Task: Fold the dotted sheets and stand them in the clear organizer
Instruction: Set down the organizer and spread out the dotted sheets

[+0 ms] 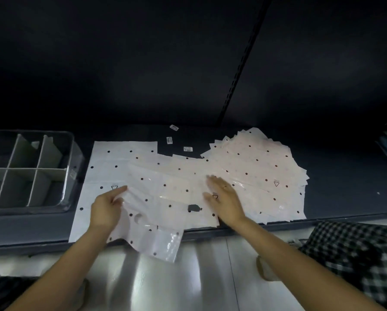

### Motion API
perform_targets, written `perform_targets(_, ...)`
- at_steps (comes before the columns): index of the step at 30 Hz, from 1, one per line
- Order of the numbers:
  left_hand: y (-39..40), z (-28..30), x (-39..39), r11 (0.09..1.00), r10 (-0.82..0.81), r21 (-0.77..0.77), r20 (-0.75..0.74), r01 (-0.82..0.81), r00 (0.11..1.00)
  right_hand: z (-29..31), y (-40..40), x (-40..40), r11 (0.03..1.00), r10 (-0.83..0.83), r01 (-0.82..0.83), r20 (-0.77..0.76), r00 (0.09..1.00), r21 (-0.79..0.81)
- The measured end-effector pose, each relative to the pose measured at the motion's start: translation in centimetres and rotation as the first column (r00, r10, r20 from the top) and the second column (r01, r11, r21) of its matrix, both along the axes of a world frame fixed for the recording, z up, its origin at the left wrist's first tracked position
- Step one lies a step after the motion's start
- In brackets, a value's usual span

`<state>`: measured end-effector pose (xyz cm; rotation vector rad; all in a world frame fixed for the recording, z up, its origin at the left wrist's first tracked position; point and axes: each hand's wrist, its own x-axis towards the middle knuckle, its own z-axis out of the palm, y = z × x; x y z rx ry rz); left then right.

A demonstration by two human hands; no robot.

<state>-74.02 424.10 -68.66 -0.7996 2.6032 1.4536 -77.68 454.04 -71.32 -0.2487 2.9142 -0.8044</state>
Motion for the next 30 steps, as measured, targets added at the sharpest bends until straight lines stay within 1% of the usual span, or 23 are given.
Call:
perform_targets(1,-0.8,0.0,-0.2,0.999,0.024,-0.047,-0.031,-0.025,0.999,-0.4,1.7,-0.7,0.991,-0.096,0.095,0.012,0.995,0.091)
perform_targets(3,-2.2,-0.1,-0.3,0.990,0.050,-0.130,-0.073,-0.059,0.996,-1.2,4.9,-1.2,0.946,-0.227,0.203,0.069,0.971,0.254)
perform_targets(5,-3.4,-0.4,-0.2,0.977,0.074,-0.192,-0.092,-0.090,0.993,-1.7,7.1,-1.1,0.917,-0.299,0.248,0.126,0.946,0.313)
perform_targets(7,-4.2,-1.0,-0.2,0.965,0.087,-0.240,-0.102,-0.109,0.991,-2.2,8.3,-0.6,0.922,-0.306,0.260,0.128,0.943,0.286)
perform_targets(8,-4.5,-1.4,-0.2,0.957,0.063,-0.276,-0.096,-0.088,0.993,-2.4,8.5,-0.4,0.933,-0.302,0.273,0.100,0.948,0.235)
perform_targets(10,-4.8,-2.2,-0.2,0.919,-0.049,-0.391,-0.018,0.038,0.999,-2.2,8.6,-0.3,0.939,-0.336,0.332,0.029,0.941,0.089)
perform_targets(12,-4.9,-3.1,0.1,0.853,-0.142,-0.490,0.109,0.178,0.984,-1.9,8.8,-0.4,0.917,-0.398,0.399,0.027,0.917,-0.019)
perform_targets(14,-4.8,-3.8,0.5,0.769,-0.246,-0.565,0.170,0.299,0.954,-1.5,9.0,-0.6,0.910,-0.407,0.412,0.089,0.909,-0.044)
perform_targets(15,-4.6,-4.2,0.7,0.724,-0.316,-0.577,0.210,0.379,0.925,-1.3,9.0,-0.5,0.922,-0.384,0.387,0.118,0.916,-0.004)
perform_targets(17,-4.1,-4.8,0.8,0.683,-0.420,-0.515,0.303,0.518,0.856,-1.3,9.0,-0.1,0.946,-0.311,0.289,0.155,0.938,0.145)
perform_targets(18,-3.8,-5.1,0.9,0.675,-0.437,-0.479,0.354,0.561,0.827,-1.5,9.0,0.1,0.948,-0.283,0.249,0.168,0.944,0.199)
perform_targets(19,-3.7,-5.2,0.8,0.667,-0.437,-0.460,0.397,0.587,0.807,-1.6,9.1,0.3,0.949,-0.271,0.234,0.170,0.947,0.211)
perform_targets(20,-3.6,-5.2,0.8,0.663,-0.434,-0.453,0.417,0.596,0.799,-1.8,9.2,0.6,0.953,-0.275,0.247,0.160,0.948,0.175)
perform_targets(22,-3.7,-5.0,0.9,0.668,-0.429,-0.447,0.422,0.595,0.799,-1.8,9.5,0.9,0.948,-0.318,0.317,0.133,0.939,0.028)
perform_targets(24,-3.5,-4.5,0.9,0.677,-0.430,-0.431,0.426,0.597,0.796,-1.6,9.8,1.1,0.931,-0.357,0.363,0.124,0.926,-0.032)
perform_targets(26,-2.8,-3.6,0.8,0.680,-0.454,-0.422,0.400,0.599,0.796,-1.1,9.7,1.1,0.909,-0.395,0.407,0.122,0.911,-0.096)
perform_targets(28,-1.4,-2.6,0.7,0.730,-0.488,-0.369,0.308,0.575,0.817,0.1,8.7,1.1,0.870,-0.416,0.432,0.115,0.902,-0.238)
perform_targets(30,0.4,-1.3,0.3,0.785,-0.523,-0.279,0.179,0.553,0.833,1.5,6.8,0.9,0.838,-0.377,0.396,0.125,0.918,-0.375)
